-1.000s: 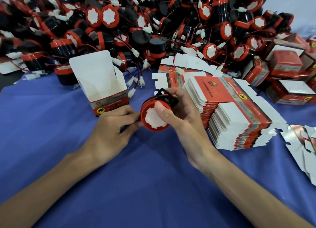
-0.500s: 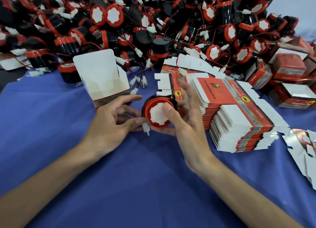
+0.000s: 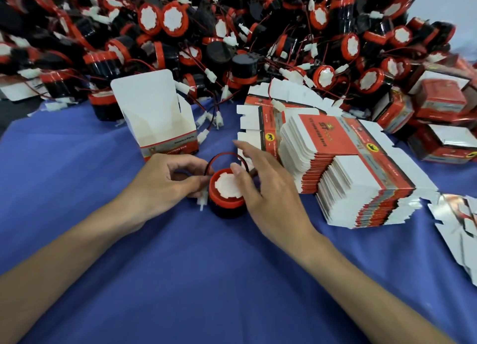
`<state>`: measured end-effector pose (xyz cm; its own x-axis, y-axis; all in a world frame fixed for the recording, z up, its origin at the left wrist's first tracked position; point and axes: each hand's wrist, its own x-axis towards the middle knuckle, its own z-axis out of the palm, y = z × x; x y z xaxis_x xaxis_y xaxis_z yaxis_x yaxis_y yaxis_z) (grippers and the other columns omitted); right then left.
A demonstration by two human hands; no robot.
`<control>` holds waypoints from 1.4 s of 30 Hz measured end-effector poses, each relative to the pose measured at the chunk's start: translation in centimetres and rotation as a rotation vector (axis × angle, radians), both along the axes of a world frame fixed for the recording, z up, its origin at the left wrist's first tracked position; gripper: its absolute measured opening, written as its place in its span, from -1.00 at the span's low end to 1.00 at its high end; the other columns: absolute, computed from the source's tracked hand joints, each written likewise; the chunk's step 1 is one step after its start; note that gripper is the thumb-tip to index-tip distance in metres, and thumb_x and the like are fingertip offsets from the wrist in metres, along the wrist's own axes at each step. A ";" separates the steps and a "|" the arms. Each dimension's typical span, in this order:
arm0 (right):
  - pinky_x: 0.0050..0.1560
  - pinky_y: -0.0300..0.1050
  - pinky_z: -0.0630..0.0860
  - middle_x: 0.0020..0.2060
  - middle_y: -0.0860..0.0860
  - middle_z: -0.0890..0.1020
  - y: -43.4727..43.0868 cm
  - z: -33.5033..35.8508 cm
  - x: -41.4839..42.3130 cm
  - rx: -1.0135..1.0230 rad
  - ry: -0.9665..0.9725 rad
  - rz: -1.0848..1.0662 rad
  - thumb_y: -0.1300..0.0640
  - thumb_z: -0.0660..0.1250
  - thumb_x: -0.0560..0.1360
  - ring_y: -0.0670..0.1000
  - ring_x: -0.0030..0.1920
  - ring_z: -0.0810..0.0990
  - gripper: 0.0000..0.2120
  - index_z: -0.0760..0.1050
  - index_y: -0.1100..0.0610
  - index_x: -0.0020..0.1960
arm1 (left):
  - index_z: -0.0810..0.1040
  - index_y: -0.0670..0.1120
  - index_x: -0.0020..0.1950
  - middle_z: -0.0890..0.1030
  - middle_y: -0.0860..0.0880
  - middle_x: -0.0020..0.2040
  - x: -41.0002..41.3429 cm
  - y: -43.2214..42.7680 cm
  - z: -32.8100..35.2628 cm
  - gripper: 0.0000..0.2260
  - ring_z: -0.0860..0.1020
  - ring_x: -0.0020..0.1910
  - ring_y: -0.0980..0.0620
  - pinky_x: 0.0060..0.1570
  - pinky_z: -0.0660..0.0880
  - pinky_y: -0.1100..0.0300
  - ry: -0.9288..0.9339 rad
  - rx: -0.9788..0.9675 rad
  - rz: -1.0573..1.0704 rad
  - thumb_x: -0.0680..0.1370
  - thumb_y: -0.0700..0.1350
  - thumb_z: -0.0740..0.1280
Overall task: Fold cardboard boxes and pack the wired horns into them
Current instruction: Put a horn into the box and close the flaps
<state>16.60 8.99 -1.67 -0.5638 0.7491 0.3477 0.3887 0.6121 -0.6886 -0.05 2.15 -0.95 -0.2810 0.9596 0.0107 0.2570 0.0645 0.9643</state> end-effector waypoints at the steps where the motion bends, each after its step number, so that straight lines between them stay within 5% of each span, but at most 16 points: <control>1: 0.19 -0.10 0.43 0.25 0.05 0.49 0.2 0.1 0.2 0.058 -0.028 0.055 0.05 0.21 0.62 0.02 0.22 0.45 -0.63 0.38 0.04 0.41 | 0.65 -0.11 -0.14 0.68 -0.04 -0.31 0.0 0.0 0.0 -0.86 0.63 -0.33 0.14 -0.29 0.53 0.37 0.021 -0.009 0.002 0.50 -0.33 0.38; 5: 0.17 0.12 0.50 0.42 -0.02 0.29 0.3 0.5 1.0 0.184 -0.260 0.236 -0.27 0.13 0.52 0.02 0.36 0.27 -0.41 0.31 -0.03 0.46 | 0.66 -0.09 -0.15 0.69 -0.11 -0.26 -0.4 -0.3 0.0 -0.79 0.65 -0.27 0.05 -0.20 0.59 0.27 0.145 -0.050 -0.032 0.48 -0.39 0.38; 8: 0.05 0.16 0.57 0.45 -0.03 0.21 0.3 0.6 1.3 0.277 -0.366 0.308 -0.30 0.26 0.46 0.05 0.37 0.22 -0.29 0.23 0.00 0.50 | 0.66 -0.08 -0.16 0.68 -0.10 -0.27 -0.7 -0.4 0.3 -0.82 0.64 -0.28 0.05 -0.21 0.57 0.28 0.203 -0.107 -0.071 0.48 -0.36 0.39; 13: -0.18 0.12 0.61 0.27 0.02 0.40 0.0 1.1 1.1 0.370 -0.406 0.235 -0.27 0.29 0.46 0.08 0.21 0.44 -0.34 0.28 -0.04 0.48 | 0.64 -0.15 -0.13 0.68 -0.13 -0.27 -0.5 -0.5 0.9 -0.92 0.65 -0.30 0.04 -0.28 0.56 0.33 0.058 -0.189 -0.047 0.49 -0.31 0.40; 17: -0.19 0.10 0.60 0.17 0.07 0.45 -0.4 1.1 0.6 0.353 -0.412 0.190 -0.31 0.20 0.46 0.11 0.10 0.50 -0.37 0.37 -0.02 0.42 | 0.62 -0.22 -0.10 0.66 -0.11 -0.32 -0.2 -0.6 1.2 -0.94 0.64 -0.34 0.08 -0.30 0.55 0.36 -0.090 -0.231 -0.013 0.50 -0.34 0.37; 23: -0.15 0.01 0.54 0.31 -0.04 0.32 -0.8 1.0 0.5 0.298 -0.481 0.188 -0.49 0.03 0.37 0.03 0.24 0.39 -0.21 0.23 -0.05 0.45 | 0.59 -0.24 -0.12 0.65 -0.09 -0.32 0.4 -0.5 1.2 -0.89 0.62 -0.39 0.10 -0.34 0.53 0.39 -0.257 -0.258 0.079 0.52 -0.40 0.32; 27: -0.23 -0.01 0.53 0.29 -0.01 0.34 -0.7 0.9 0.4 0.329 -0.472 0.184 -0.36 0.10 0.44 0.07 0.21 0.42 -0.33 0.24 -0.03 0.44 | 0.58 -0.27 -0.07 0.64 -0.14 -0.22 0.9 -0.6 0.8 -0.90 0.64 -0.35 0.13 -0.31 0.54 0.41 -0.252 -0.230 0.146 0.54 -0.41 0.29; 30: -0.16 0.02 0.54 0.31 -0.03 0.33 -0.8 0.9 0.5 0.308 -0.474 0.161 -0.48 0.07 0.36 0.04 0.25 0.40 -0.21 0.22 -0.06 0.46 | 0.59 -0.26 -0.07 0.64 -0.17 -0.15 1.1 -0.7 0.6 -0.90 0.64 -0.29 0.15 -0.27 0.54 0.42 -0.248 -0.214 0.158 0.54 -0.38 0.30; 37: -0.32 -0.02 0.52 0.21 0.02 0.43 -1.6 0.9 0.1 0.355 -0.446 0.120 -0.32 0.16 0.43 0.08 0.12 0.48 -0.39 0.36 -0.01 0.37 | 0.57 -0.18 -0.17 0.65 -0.08 -0.34 0.8 -0.8 0.5 -0.86 0.63 -0.37 0.06 -0.29 0.59 0.30 0.009 -0.219 0.072 0.54 -0.37 0.31; 42: -0.08 0.08 0.58 0.31 0.01 0.35 -1.3 0.8 0.5 0.274 -0.423 0.219 -0.18 0.31 0.44 0.09 0.24 0.39 -0.37 0.27 -0.03 0.46 | 0.55 -0.23 -0.15 0.67 -0.14 -0.28 -0.5 -0.7 0.8 -0.89 0.66 -0.36 -0.04 -0.32 0.57 0.28 0.072 -0.255 -0.122 0.52 -0.39 0.31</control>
<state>17.05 7.70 -0.90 -0.8291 0.5129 0.2226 0.4408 0.8445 -0.3041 -0.50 1.46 -0.19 -0.1710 0.9606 -0.2193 0.3445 0.2668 0.9001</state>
